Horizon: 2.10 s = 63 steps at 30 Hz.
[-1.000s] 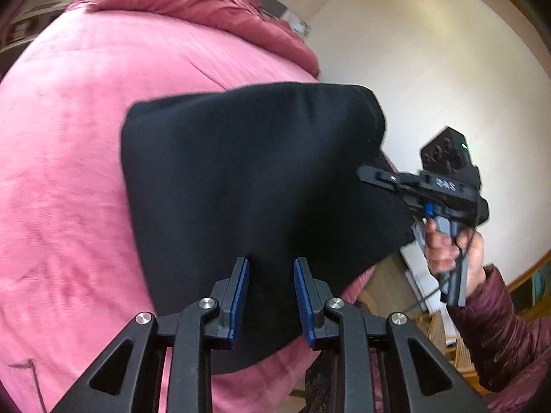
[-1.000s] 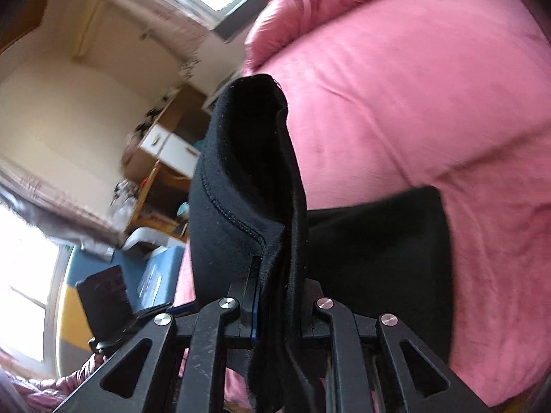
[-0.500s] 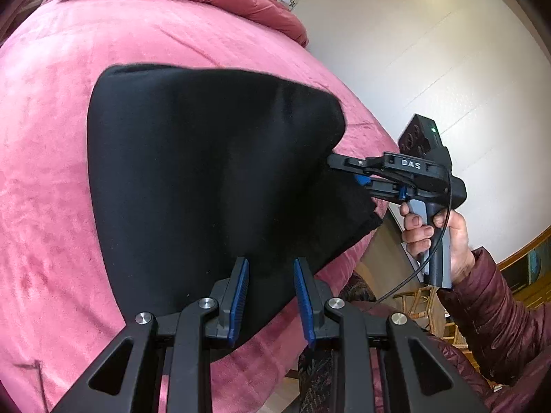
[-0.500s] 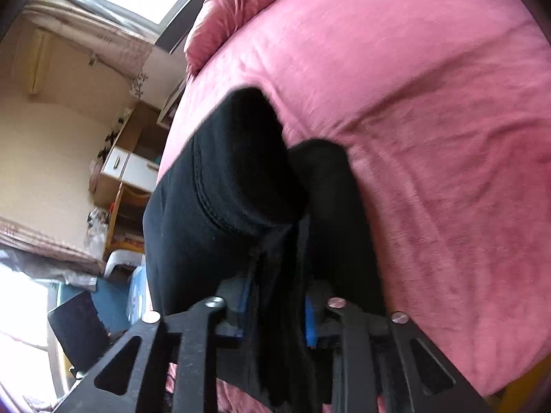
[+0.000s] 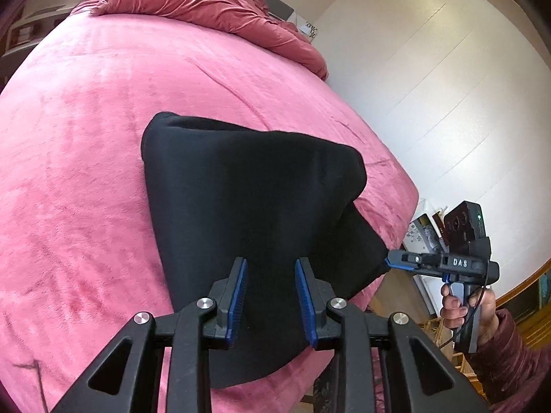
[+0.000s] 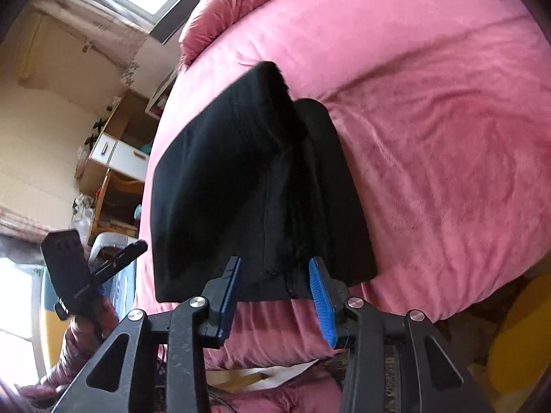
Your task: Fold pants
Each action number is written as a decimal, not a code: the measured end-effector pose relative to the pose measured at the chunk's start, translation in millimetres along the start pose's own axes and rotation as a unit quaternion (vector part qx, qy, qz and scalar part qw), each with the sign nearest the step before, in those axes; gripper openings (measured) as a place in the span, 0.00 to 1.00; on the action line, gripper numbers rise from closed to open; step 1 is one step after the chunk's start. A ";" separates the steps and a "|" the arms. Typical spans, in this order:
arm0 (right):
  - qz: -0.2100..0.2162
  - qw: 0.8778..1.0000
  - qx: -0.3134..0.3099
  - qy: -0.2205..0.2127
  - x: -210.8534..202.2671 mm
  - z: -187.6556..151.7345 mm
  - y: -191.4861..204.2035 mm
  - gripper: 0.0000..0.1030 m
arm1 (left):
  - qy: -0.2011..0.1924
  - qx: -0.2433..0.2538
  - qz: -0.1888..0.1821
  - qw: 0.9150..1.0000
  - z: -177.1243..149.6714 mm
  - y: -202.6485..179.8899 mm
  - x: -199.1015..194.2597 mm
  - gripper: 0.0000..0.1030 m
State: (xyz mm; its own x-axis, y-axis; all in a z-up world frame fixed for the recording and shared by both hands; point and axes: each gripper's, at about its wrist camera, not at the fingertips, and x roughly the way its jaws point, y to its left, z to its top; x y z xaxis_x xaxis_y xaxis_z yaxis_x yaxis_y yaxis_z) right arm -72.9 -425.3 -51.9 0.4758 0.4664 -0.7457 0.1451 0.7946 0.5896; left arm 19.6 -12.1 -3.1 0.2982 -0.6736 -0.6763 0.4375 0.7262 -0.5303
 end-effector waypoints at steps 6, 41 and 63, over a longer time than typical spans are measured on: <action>-0.003 0.999 0.047 -0.015 15.5 11.3 -8.9 0.23 | 0.016 0.005 0.004 1.000 -7.1 -10.8 -0.7 0.29; -0.047 0.997 0.017 -0.056 44.7 106.3 4.3 0.37 | 0.019 0.048 0.006 0.999 9.4 -39.1 29.9 0.30; -0.159 0.977 -0.109 -0.095 32.1 109.5 30.0 0.27 | -0.017 0.038 0.014 0.999 26.0 -41.6 29.6 0.31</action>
State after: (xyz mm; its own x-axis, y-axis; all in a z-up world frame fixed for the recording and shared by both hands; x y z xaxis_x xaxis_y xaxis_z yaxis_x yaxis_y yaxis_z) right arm 41.7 -429.0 -24.2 0.5927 0.1192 -0.7965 0.1330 0.9609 0.2428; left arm 32.3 -65.9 12.3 0.3389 -0.6576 -0.6729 0.4906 0.7338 -0.4700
